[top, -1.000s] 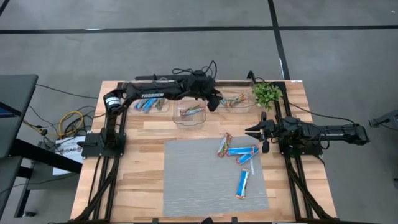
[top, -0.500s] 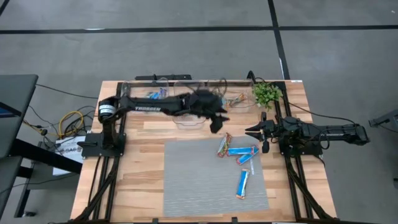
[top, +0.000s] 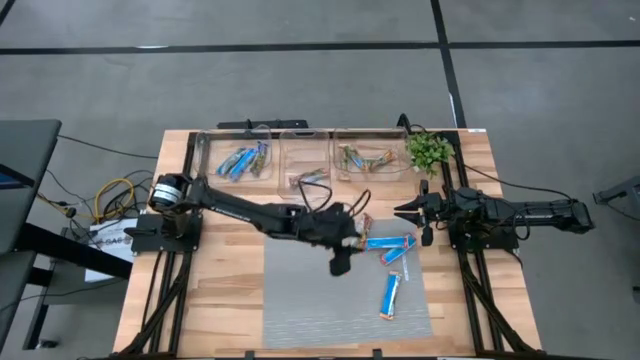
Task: Pick and place Granola Bars by type
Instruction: Put the red granola bar into the middle transparent bin
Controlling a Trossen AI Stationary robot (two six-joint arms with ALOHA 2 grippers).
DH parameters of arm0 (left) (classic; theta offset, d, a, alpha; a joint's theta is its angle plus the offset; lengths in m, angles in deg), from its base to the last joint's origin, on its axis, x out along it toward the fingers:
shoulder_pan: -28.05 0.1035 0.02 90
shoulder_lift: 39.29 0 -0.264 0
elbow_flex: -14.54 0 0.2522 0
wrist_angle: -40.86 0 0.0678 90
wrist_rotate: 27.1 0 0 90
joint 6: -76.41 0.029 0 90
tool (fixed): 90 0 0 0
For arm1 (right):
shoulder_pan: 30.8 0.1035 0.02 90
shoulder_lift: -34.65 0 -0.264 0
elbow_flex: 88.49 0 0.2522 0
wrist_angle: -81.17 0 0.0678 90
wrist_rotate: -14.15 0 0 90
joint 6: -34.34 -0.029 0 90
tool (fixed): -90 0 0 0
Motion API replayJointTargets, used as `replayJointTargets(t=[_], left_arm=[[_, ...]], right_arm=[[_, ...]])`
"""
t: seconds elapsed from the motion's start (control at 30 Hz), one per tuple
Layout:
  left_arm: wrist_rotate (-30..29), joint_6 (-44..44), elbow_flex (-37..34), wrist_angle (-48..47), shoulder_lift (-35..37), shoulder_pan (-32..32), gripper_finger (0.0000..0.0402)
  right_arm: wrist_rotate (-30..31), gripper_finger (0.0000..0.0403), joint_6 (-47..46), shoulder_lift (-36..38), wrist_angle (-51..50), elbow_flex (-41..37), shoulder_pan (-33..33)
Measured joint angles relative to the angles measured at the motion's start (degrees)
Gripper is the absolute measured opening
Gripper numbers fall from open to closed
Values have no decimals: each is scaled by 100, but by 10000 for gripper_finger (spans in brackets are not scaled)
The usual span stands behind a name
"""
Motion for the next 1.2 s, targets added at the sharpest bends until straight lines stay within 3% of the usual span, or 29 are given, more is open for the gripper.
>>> replayJointTargets(t=[0.1, 0.27, 0.43, 0.7, 0.97, 1.2], left_arm=[[551, -244, -668, 406, 39, -6, 185], [1288, -1073, -2303, 1889, 259, 4, 185], [1289, -1351, -3956, 2721, 803, -95, 185], [1209, -1207, -6128, 2910, 2617, -161, 185], [946, -962, -7339, 2573, 4399, -158, 185], [785, -589, -7899, 2435, 5475, -155, 185]], right_arm=[[0, 59, -1, 2, 0, 0, 0], [0, 59, 0, 1, -2, 0, 0], [-3, 59, -1, 2, -18, 2, 1], [-4, 59, 0, 2, -26, 2, 2], [-7, 59, -2, 2, -44, 2, 2], [-4, 59, -1, 2, -44, 2, 2]])
